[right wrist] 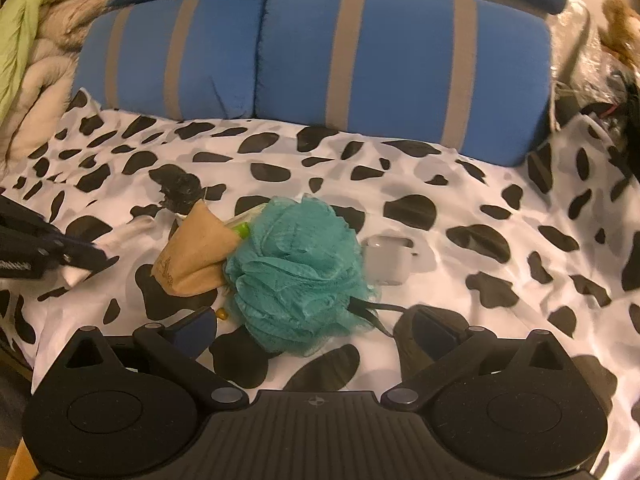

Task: Organize soft objects
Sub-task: 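Grasp the teal mesh loofah with the right gripper while the left holds the white strap, then carry the loofah with the right gripper while the left carries the strap toward the cardboard box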

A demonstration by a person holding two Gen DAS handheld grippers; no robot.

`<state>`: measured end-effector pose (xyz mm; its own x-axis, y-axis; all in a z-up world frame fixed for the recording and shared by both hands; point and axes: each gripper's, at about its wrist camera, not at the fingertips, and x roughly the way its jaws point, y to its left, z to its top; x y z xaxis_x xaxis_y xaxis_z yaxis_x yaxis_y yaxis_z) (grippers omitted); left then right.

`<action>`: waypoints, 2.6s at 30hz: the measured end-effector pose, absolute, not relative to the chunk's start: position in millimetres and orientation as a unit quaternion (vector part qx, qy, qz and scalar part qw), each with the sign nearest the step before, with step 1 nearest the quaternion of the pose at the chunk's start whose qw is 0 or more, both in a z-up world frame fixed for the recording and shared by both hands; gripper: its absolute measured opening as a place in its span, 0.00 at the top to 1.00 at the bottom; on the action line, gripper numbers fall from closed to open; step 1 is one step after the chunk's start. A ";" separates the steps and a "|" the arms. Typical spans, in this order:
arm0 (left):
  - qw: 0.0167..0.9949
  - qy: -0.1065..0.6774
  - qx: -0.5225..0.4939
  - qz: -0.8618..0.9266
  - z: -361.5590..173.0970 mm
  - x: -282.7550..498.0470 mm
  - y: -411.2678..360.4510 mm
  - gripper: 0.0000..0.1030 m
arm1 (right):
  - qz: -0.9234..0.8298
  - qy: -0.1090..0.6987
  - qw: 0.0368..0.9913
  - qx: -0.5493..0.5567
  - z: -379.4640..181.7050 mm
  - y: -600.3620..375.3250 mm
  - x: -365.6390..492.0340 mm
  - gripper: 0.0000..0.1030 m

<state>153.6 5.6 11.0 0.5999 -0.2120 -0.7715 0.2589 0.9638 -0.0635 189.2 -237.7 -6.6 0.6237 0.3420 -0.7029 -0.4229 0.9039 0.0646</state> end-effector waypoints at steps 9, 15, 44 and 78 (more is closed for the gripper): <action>0.904 0.411 -0.007 -0.116 21.5 150.9 19.4 0.97 | 0.229 0.389 0.890 -0.067 -18.8 -225.7 206.2 0.00; 0.908 0.401 -0.016 -0.121 27.5 152.8 18.6 0.97 | 0.235 0.390 0.887 -0.072 -25.8 -210.3 228.3 0.00; 0.900 0.415 -0.042 -0.125 24.1 161.1 25.2 0.97 | 0.226 0.471 0.847 -0.099 -86.1 -171.7 287.0 0.33; 0.904 0.388 -0.055 -0.169 8.5 130.7 15.0 0.97 | 0.217 0.411 0.885 -0.028 -8.0 -229.2 186.9 0.37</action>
